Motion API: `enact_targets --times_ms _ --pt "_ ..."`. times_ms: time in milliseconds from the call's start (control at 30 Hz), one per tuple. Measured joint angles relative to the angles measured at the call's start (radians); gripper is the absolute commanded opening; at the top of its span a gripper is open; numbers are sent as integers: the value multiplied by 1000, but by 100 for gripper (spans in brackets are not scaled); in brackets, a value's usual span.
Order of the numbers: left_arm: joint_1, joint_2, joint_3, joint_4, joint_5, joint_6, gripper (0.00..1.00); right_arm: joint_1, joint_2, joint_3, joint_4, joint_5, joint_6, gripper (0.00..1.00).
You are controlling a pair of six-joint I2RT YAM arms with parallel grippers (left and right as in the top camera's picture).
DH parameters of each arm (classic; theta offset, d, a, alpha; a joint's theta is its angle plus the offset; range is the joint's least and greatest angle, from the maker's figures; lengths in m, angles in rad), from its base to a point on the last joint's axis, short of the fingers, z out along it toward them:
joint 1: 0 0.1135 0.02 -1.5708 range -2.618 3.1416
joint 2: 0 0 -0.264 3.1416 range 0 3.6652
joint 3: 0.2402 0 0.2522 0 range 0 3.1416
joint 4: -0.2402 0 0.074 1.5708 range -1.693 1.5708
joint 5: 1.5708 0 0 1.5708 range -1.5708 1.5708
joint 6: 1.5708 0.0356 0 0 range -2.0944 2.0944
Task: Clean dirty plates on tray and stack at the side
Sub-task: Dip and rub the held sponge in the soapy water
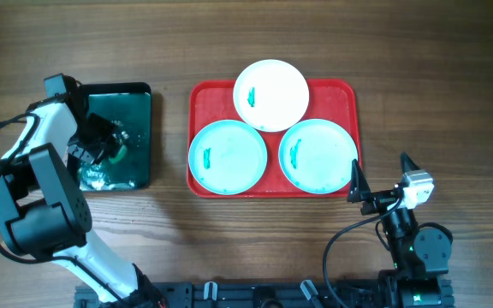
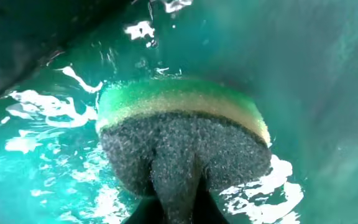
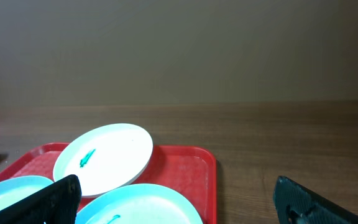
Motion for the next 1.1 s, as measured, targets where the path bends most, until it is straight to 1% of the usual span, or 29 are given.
enact_targets --times_ms 100,133,167,200,267,300,333,367,433,500,533,567,600,633,733,867,900,933,967,1000,1033,1067,1100 --pt "-2 -3 3 -6 21 -2 100 0 0 0 0 0 0 100" --pt "-4 -5 4 -10 23 -2 98 0 0 0 0 0 0 100" --pt "-5 -7 5 -18 25 -5 86 0 0 0 0 0 0 100" --pt "-5 -7 6 -26 26 -2 66 0 0 0 0 0 0 100" --pt "-5 -6 5 -47 26 -3 34 0 0 0 0 0 0 100" --pt "-3 -6 3 -58 27 -2 23 0 0 0 0 0 0 100" --pt "-2 -6 1 -64 31 -2 9 0 0 0 0 0 0 100" --pt "-2 -5 -1 -69 40 -2 4 0 0 0 0 0 0 100" --pt "-2 -2 -2 -68 51 -1 4 0 0 0 0 0 0 100" --pt "-2 -1 -2 -68 58 -2 4 0 0 0 0 0 0 100" --pt "-2 -1 -2 -66 60 -2 16 0 0 0 0 0 0 100" --pt "-2 -1 -2 -60 62 -2 52 0 0 0 0 0 0 100" --pt "-2 -1 -3 -46 63 -6 92 0 0 0 0 0 0 100" --pt "-2 -1 -3 -33 63 -1 100 0 0 0 0 0 0 100" --pt "-6 -5 0 16 53 -2 100 0 0 0 0 0 0 100" --pt "-6 -10 3 66 1 -6 100 0 0 0 0 0 0 100" --pt "-6 -10 3 83 -14 -6 95 0 0 0 0 0 0 100" --pt "-6 -10 3 95 -24 -6 77 0 0 0 0 0 0 100" --pt "-6 -10 3 99 -29 -6 45 0 0 0 0 0 0 100" --pt "-6 -9 2 111 -40 -11 25 0 0 0 0 0 0 100" --pt "-6 -8 1 116 -42 -7 13 0 0 0 0 0 0 100" --pt "-6 -5 0 119 -49 -8 4 0 0 0 0 0 0 100" --pt "-4 -1 -2 120 -52 -8 4 0 0 0 0 0 0 100"
